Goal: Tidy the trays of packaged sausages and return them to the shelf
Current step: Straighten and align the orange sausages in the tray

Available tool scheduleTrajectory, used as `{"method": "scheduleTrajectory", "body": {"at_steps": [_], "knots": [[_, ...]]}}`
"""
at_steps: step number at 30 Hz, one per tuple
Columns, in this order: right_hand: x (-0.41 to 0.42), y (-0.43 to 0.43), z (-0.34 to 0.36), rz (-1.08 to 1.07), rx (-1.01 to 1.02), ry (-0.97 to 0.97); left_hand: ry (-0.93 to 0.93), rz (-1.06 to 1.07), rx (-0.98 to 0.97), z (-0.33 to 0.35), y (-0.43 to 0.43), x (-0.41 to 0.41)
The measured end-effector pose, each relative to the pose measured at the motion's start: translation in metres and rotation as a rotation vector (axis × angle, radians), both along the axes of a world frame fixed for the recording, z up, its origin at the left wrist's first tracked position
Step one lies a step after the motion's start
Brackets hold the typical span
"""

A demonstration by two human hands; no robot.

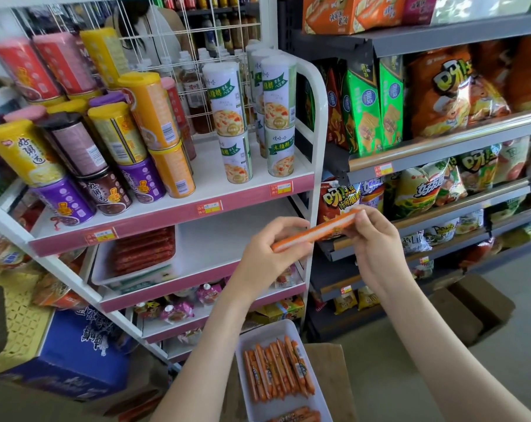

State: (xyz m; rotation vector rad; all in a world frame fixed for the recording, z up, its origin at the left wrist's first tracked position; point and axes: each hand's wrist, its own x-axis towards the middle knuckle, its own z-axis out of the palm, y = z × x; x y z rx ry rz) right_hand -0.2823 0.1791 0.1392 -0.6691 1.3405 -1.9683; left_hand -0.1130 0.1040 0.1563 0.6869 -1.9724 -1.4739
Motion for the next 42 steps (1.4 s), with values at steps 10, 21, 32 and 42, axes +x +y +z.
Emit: {"method": "scheduleTrajectory", "body": {"at_steps": [10,21,32,42], "knots": [[0.016,-0.006,-0.027,0.157,0.064,-0.209,0.280,0.151,-0.251,-0.001,0.014,-0.021],[0.019,0.006,0.005,0.142,0.061,0.612,0.069,0.213,-0.455,-0.017,0.010,-0.027],[0.037,0.002,0.019,-0.004,-0.075,0.999,0.008,0.222,-0.528,-0.024,0.004,-0.022],[0.016,-0.004,-0.003,-0.030,-0.188,0.041,-0.030,0.224,-0.121,-0.023,0.000,0.010]]}}
